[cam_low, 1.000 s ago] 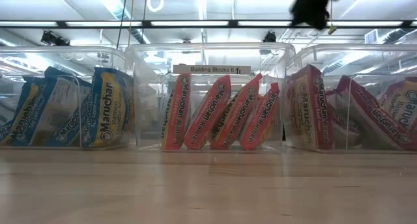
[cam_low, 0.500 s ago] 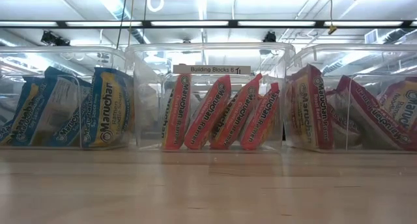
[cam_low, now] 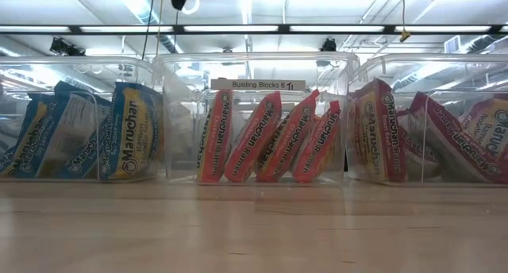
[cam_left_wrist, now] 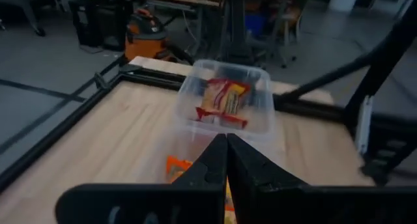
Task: Sort Maruchan noodles
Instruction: Return to Home Position
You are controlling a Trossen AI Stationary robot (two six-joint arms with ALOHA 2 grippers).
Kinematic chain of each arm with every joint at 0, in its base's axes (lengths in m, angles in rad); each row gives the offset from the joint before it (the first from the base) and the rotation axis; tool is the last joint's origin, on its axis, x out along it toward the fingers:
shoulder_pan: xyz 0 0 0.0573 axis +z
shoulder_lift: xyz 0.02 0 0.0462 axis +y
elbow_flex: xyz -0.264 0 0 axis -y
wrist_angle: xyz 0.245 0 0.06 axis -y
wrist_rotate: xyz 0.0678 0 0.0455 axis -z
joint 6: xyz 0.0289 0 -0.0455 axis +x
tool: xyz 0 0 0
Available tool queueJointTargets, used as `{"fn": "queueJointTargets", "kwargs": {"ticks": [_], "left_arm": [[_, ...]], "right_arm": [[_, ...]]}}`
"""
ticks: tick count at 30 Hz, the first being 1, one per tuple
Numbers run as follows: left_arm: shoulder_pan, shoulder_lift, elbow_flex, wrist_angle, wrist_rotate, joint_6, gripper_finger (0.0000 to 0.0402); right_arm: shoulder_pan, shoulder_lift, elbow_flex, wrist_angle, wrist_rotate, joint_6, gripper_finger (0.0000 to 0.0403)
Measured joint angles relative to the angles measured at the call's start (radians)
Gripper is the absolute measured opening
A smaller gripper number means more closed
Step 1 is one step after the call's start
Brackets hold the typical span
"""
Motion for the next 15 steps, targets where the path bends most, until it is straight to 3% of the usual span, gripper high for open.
{"fn": "queueJointTargets", "kwargs": {"ticks": [4, 8, 15], "left_arm": [[0.041, 0.016, -0.001, -0.024, 0.028, 0.069, 0.0011], [0.089, -0.044, -0.022, -0.05, 0.068, 0.103, 0.0011], [0.092, -0.249, -0.257, 0.056, 0.075, 0.083, 0.0011]], "right_arm": [[-0.001, 0.003, 0.0, 0.004, 0.017, -0.117, 0.0058], [-0.001, -0.024, 0.0, -0.013, 0.037, -0.141, 0.0058], [-0.001, -0.116, 0.0, -0.084, 0.049, -0.128, 0.0058]]}}
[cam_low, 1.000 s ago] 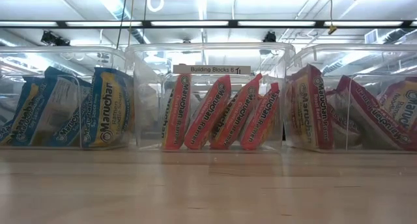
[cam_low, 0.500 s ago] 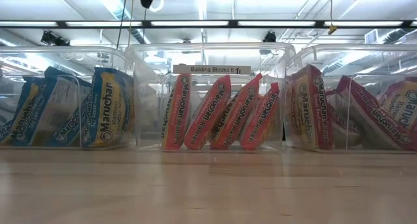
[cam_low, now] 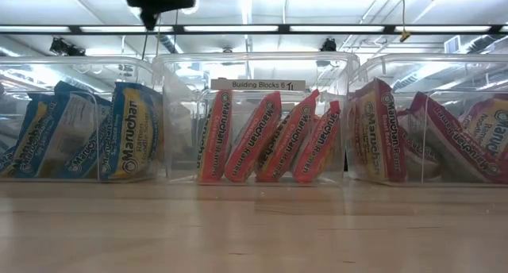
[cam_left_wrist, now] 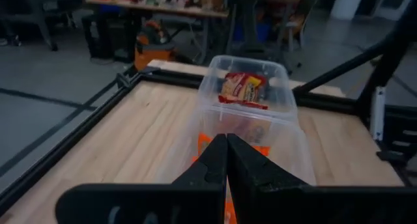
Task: Sort Maruchan noodles
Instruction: Return to Home Position
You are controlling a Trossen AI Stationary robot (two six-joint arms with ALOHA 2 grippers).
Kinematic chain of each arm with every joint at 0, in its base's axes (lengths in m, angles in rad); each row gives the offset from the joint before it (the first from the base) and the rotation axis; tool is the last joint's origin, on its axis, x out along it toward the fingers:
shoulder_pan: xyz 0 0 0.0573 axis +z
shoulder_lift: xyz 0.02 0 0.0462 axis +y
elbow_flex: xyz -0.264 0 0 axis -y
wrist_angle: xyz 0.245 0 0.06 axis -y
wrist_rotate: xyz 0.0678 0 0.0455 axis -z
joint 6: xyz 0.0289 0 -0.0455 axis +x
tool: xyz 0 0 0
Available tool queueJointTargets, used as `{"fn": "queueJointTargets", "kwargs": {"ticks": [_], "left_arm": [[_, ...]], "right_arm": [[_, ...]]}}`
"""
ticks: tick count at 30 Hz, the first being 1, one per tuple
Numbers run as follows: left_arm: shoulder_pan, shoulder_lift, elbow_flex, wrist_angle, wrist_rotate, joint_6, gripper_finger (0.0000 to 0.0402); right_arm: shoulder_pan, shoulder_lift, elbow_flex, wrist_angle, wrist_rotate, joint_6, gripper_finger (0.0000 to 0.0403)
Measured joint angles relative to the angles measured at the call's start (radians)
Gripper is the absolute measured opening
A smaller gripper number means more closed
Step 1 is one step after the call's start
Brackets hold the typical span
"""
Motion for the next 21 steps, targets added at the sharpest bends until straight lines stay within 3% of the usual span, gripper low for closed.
{"fn": "queueJointTargets", "kwargs": {"ticks": [7, 9, 11, 15, 21], "left_arm": [[-0.048, -0.253, -0.167, 0.014, 0.043, 0.086, 0.0011], [-0.057, -0.324, -0.201, 0.014, 0.074, 0.114, 0.0011], [-0.061, -0.395, -0.236, 0.019, 0.105, 0.144, 0.0011], [-0.06, -0.527, -0.322, 0.08, 0.159, 0.184, 0.0011], [-0.059, -0.716, -0.445, 0.099, 0.163, 0.18, 0.0011]], "right_arm": [[0.0, -0.079, -0.029, -0.034, 0.003, 0.005, 0.0058], [0.0, -0.101, -0.075, -0.015, 0.069, 0.053, 0.0058], [-0.001, -0.125, -0.145, 0.059, 0.099, 0.072, 0.0058], [-0.001, -0.18, -0.327, 0.262, -0.027, 0.01, 0.0058], [-0.006, -0.285, -0.56, 0.517, -0.034, -0.021, 0.0058]]}}
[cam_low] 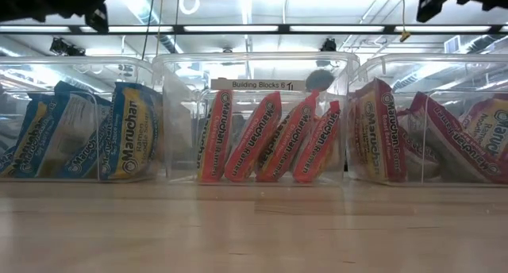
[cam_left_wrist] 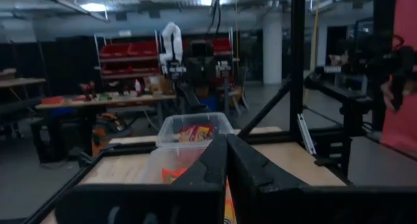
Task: Sort Maruchan noodles
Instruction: Return to Home Position
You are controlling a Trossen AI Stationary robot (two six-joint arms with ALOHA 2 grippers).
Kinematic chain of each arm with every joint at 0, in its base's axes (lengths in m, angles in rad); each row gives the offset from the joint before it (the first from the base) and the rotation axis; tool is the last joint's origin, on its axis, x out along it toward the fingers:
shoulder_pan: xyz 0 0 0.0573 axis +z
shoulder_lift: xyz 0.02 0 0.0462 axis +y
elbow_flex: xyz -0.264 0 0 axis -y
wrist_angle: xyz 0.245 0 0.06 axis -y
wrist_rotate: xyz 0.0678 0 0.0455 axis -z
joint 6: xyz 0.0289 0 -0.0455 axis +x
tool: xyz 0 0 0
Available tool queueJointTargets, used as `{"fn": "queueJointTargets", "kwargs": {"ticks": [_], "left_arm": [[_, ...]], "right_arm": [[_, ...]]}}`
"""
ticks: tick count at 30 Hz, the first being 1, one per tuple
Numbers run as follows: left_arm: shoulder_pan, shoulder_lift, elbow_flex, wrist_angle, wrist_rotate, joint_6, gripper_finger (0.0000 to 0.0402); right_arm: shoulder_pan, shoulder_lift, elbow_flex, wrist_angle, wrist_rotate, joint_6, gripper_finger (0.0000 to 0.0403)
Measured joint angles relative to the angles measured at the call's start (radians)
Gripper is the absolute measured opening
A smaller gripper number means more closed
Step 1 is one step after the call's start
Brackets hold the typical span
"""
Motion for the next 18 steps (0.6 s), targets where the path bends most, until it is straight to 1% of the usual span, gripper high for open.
{"fn": "queueJointTargets", "kwargs": {"ticks": [2, 4, 6, 8, 9, 12, 16, 18], "left_arm": [[0.001, -0.059, -0.038, 0.008, -0.008, -0.001, 0.0011], [0.001, -0.114, -0.074, 0.015, -0.02, -0.002, 0.0011], [0.001, -0.161, -0.104, 0.023, -0.023, -0.003, 0.0011], [0.001, -0.178, -0.123, 0.029, -0.025, -0.015, 0.0011], [0.002, -0.175, -0.126, 0.025, -0.025, -0.026, 0.0011], [0.002, -0.173, -0.129, -0.001, -0.024, -0.062, 0.0012], [0.002, -0.176, -0.129, -0.023, -0.013, -0.071, 0.0012], [0.002, -0.176, -0.129, -0.051, -0.011, -0.074, 0.0012]], "right_arm": [[-0.021, -0.031, -0.062, 0.122, 0.012, -0.007, 0.0058], [-0.056, -0.056, -0.114, 0.23, 0.052, -0.007, 0.0058], [-0.101, -0.073, -0.149, 0.239, 0.114, 0.026, 0.0058], [-0.149, -0.084, -0.182, 0.224, 0.143, 0.066, 0.0058], [-0.172, -0.088, -0.194, 0.224, 0.138, 0.067, 0.0058], [-0.229, -0.098, -0.218, 0.227, 0.075, 0.048, 0.0058], [-0.278, -0.118, -0.238, 0.227, 0.052, 0.094, 0.0058], [-0.286, -0.136, -0.251, 0.224, -0.005, 0.099, 0.0058]]}}
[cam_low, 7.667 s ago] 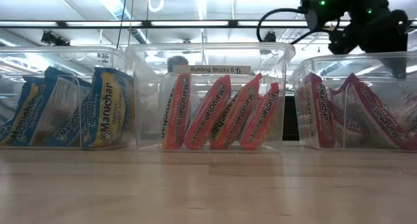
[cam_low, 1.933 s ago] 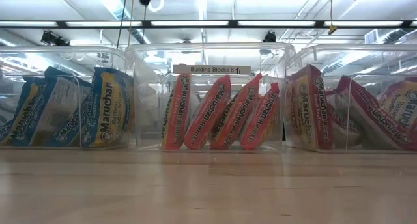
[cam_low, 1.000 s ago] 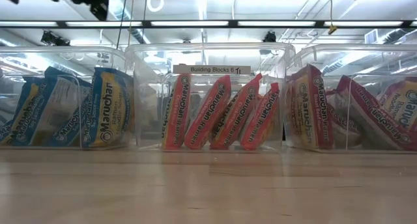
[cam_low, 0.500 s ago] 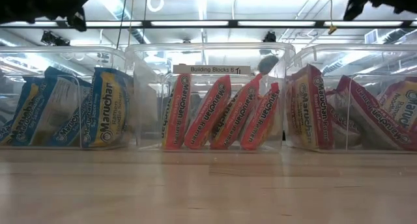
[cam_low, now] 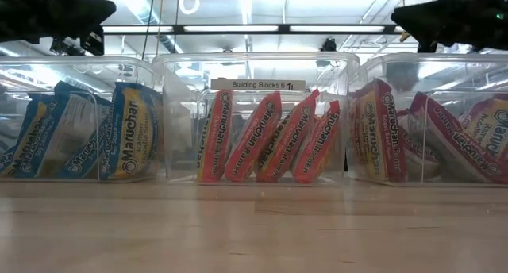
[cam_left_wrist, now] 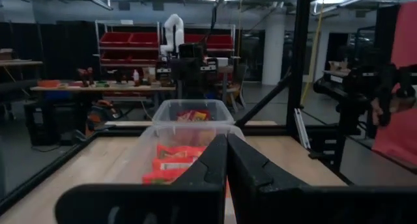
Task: Sort Maruchan noodles
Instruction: Return to Home Position
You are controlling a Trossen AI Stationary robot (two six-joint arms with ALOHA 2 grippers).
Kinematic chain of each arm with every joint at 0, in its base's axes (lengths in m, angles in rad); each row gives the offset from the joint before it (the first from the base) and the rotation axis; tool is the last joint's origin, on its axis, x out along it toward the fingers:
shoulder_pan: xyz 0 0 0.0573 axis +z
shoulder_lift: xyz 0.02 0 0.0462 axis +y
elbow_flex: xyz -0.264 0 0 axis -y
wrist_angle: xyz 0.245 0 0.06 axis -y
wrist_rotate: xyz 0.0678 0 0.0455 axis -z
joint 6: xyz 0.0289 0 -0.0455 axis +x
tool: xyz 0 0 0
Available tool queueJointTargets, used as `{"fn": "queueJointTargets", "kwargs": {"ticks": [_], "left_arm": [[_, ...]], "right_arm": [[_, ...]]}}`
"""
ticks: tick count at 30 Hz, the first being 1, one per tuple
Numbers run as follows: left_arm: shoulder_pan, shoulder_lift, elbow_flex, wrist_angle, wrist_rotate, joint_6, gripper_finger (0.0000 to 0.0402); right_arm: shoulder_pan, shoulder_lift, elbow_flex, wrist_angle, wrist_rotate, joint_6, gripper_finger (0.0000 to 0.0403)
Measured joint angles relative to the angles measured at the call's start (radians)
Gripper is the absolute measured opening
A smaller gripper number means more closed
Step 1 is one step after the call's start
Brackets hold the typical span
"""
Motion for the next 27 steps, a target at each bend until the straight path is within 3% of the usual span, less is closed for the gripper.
{"fn": "queueJointTargets", "kwargs": {"ticks": [6, 11, 15, 22, 27], "left_arm": [[0.0, -0.001, -0.038, 0.018, 0.057, -0.02, 0.0012], [0.0, 0.0, -0.132, 0.126, 0.061, -0.051, 0.0012], [0.0, 0.002, -0.132, 0.111, 0.064, -0.03, 0.0012], [0.0, 0.002, -0.133, 0.074, 0.053, -0.033, 0.0012], [0.0, 0.003, -0.133, 0.032, 0.011, -0.056, 0.0012]], "right_arm": [[-0.002, -0.05, -0.049, -0.12, -0.143, 0.076, 0.0058], [-0.003, -0.087, -0.072, -0.162, -0.141, 0.131, 0.0058], [-0.003, -0.098, -0.072, -0.175, -0.174, 0.077, 0.0058], [-0.001, -0.091, -0.072, -0.304, -0.179, 0.132, 0.0058], [-0.001, -0.088, -0.072, -0.309, -0.177, 0.027, 0.0058]]}}
